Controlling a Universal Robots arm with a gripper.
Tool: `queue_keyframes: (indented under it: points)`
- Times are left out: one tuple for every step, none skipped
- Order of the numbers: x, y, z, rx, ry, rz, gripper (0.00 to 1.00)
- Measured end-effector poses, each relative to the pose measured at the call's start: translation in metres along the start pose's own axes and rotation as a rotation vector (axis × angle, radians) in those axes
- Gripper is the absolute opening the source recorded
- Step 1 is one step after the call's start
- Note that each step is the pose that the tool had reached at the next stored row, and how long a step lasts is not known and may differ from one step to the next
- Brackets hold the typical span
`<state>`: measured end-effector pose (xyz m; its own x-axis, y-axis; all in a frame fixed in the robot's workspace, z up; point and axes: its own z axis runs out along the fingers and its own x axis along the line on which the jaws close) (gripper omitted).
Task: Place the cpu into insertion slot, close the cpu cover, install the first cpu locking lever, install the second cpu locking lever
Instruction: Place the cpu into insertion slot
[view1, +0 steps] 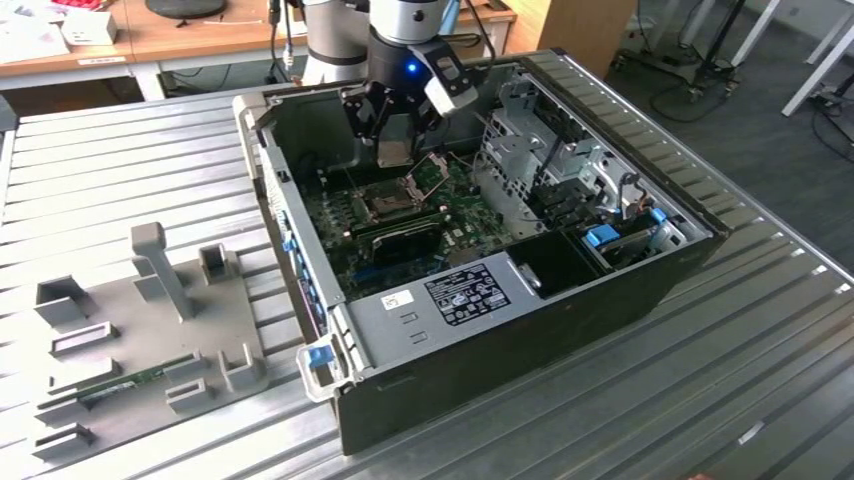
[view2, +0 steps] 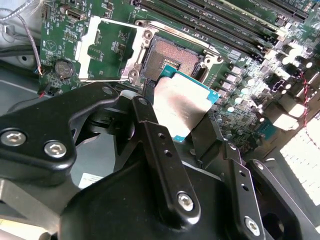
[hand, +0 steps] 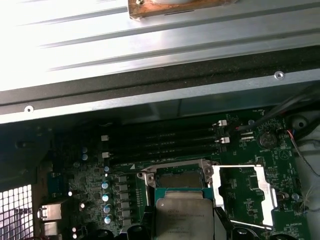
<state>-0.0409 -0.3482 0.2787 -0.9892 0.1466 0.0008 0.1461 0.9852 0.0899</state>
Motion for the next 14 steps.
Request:
queue_keyframes:
  points:
    - [0.0, 0.0, 0.0, 0.0001, 0.0, 0.0, 0.54]
    - [0.0, 0.0, 0.0, 0.0, -0.0001, 0.001, 0.54]
    - [0.0, 0.0, 0.0, 0.0, -0.0001, 0.001, 0.54]
    - [0.0, 0.0, 0.0, 0.0, -0.0004, 0.004, 0.54]
    - [0.0, 0.0, 0.0, 0.0001, -0.0011, 0.011, 0.54]
    - [0.0, 0.0, 0.0, 0.0, -0.0014, 0.015, 0.54]
    - [0.0, 0.0, 0.0, 0.0001, -0.0014, 0.016, 0.54]
    - [0.0, 0.0, 0.0, 0.0001, -0.0015, 0.016, 0.54]
    - [0.0, 0.0, 0.0, 0.0001, -0.0015, 0.016, 0.54]
    - [0.0, 0.0, 0.0, 0.0, -0.0019, 0.019, 0.54]
    - [0.0, 0.0, 0.0, 0.0, -0.0025, 0.027, 0.54]
    - [0.0, 0.0, 0.0, 0.0, -0.0029, 0.032, 0.54]
    - [0.0, 0.0, 0.0, 0.0, -0.0029, 0.032, 0.54]
    - [0.0, 0.0, 0.0, 0.0, -0.003, 0.033, 0.54]
